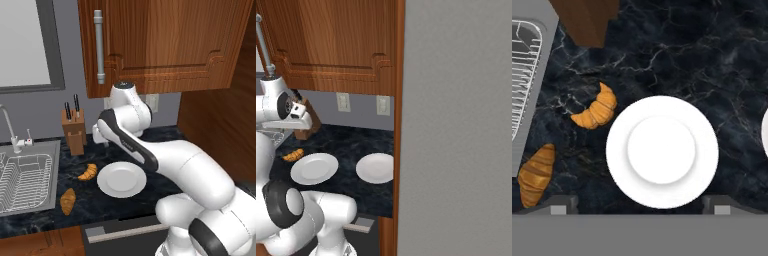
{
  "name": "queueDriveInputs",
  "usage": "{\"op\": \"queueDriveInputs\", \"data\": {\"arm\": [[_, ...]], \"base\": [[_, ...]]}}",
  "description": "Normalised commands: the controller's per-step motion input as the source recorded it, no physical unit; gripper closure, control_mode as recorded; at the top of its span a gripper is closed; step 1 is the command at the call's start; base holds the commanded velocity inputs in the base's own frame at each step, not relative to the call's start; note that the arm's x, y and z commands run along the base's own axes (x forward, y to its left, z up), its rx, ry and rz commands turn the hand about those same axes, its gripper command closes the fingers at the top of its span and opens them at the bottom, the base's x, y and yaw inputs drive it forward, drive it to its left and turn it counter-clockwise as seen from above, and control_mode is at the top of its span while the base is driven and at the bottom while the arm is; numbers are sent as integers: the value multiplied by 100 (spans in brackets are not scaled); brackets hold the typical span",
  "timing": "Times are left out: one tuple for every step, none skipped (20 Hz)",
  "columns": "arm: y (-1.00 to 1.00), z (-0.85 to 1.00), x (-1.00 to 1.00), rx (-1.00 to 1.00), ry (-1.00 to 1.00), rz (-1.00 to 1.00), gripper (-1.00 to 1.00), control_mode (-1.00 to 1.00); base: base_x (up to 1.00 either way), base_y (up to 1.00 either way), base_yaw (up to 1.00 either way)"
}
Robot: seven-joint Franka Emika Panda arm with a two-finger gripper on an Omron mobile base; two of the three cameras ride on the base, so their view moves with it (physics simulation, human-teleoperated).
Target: Place the pastries on the plates.
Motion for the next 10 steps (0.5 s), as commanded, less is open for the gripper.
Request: {"op": "queueDriveInputs", "data": {"arm": [[56, -23, -4, 0, 6, 7, -100, -100], [57, -11, 0, 2, 11, 7, -100, -100], [55, -8, 0, 1, 12, 7, -100, -100], [56, -8, -4, 0, 7, 6, -100, -100], [56, -9, -1, 1, 9, 6, -100, -100], [59, -10, 0, 0, 8, 6, -100, -100], [58, -11, 0, 0, 10, 6, -100, -100], [54, -16, 0, 1, 10, 6, -100, -100], [49, -18, 0, 3, 9, 7, -100, -100], [45, -13, 0, 9, 11, 7, -100, -100]], "base": [[0, 0, 0], [0, 0, 0], [0, 0, 0], [0, 0, 0], [0, 0, 0], [0, 0, 0], [0, 0, 0], [0, 0, 0], [0, 0, 0], [0, 0, 0]]}}
